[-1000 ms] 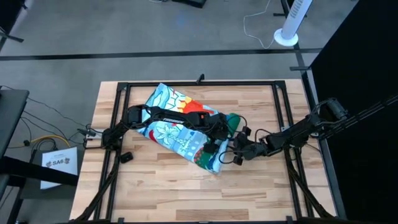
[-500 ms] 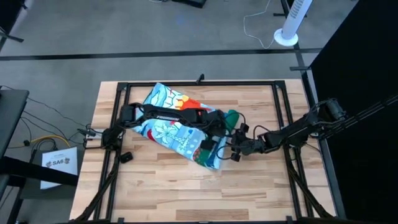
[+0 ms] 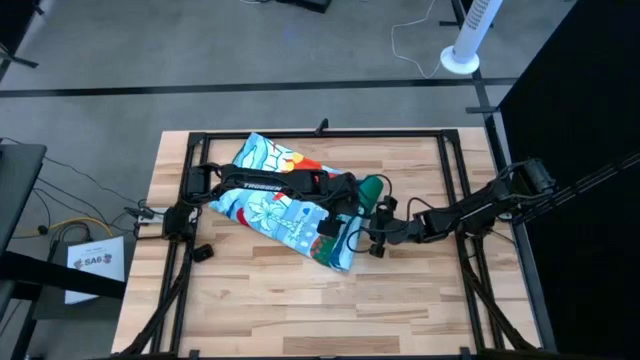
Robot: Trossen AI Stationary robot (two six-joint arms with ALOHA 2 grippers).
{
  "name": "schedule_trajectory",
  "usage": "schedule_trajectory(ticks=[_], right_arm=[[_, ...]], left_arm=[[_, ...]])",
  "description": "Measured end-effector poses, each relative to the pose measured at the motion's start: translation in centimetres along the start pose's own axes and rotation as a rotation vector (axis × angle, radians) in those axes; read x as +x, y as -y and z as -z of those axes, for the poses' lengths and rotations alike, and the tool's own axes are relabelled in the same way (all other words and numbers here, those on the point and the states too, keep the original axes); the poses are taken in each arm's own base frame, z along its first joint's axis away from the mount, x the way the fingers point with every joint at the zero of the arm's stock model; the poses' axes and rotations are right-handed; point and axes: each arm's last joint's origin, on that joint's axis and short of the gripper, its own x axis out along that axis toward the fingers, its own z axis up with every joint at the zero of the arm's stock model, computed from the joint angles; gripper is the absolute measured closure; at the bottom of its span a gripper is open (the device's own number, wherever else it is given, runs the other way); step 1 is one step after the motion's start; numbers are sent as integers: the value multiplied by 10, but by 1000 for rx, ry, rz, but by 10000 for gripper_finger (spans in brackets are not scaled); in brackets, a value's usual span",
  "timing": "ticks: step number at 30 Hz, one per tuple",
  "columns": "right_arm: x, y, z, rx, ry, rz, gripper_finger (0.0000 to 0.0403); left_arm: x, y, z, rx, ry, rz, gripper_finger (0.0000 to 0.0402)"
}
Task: Roll towel
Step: Roll the multicolor dinosaur print towel
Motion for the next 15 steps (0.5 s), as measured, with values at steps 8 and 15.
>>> schedule_trajectory(ticks=[8,15], right_arm=[[-3,-4,1,-11,3,-17,270],[-3,-4,3,10,-18,-16,270]], left_arm=[[17,-2,8,-21,31,-12,95],[43,8,9,9,60,27,95]])
